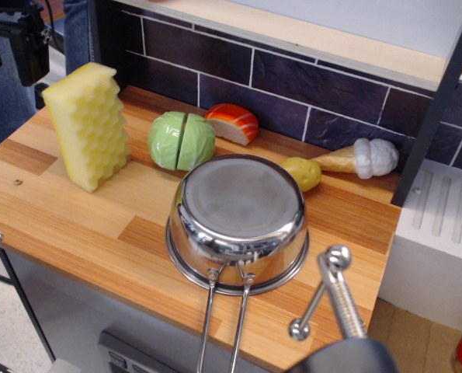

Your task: Wipe pot with sponge

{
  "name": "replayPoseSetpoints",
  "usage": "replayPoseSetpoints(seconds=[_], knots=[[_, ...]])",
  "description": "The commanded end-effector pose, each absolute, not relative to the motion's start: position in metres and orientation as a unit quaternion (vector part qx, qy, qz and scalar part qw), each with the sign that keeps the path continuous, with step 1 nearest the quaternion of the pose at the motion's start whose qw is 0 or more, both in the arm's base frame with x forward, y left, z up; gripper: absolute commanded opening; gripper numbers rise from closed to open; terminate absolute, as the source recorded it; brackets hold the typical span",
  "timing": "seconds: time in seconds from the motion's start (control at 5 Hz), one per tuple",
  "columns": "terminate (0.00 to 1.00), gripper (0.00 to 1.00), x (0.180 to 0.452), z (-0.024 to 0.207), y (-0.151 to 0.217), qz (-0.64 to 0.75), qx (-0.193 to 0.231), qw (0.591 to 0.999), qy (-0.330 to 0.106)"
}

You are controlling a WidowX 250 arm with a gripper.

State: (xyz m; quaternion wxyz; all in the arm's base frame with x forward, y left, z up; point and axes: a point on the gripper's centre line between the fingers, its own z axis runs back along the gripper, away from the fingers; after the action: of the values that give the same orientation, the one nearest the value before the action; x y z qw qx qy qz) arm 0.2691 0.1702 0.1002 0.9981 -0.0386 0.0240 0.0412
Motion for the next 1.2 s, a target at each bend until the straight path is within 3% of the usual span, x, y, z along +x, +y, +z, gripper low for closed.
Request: replayPoseSetpoints(seconds=[0.0,0.2,0.4,0.6,1.0], knots=[[0.0,1.0,0.269,0.1,0.17,0.041,-0.039,0.998,0.024],[0.0,1.0,0.274,0.129,0.168,0.029,-0.092,0.995,0.029],[0.0,1.0,0.28,0.161,0.164,0.026,-0.133,0.991,0.008],[0.0,1.0,0.283,0.166,0.145,0.02,-0.15,0.988,0.012],[0.0,1.0,0.275,0.117,0.11,-0.008,-0.128,0.992,0.014]])
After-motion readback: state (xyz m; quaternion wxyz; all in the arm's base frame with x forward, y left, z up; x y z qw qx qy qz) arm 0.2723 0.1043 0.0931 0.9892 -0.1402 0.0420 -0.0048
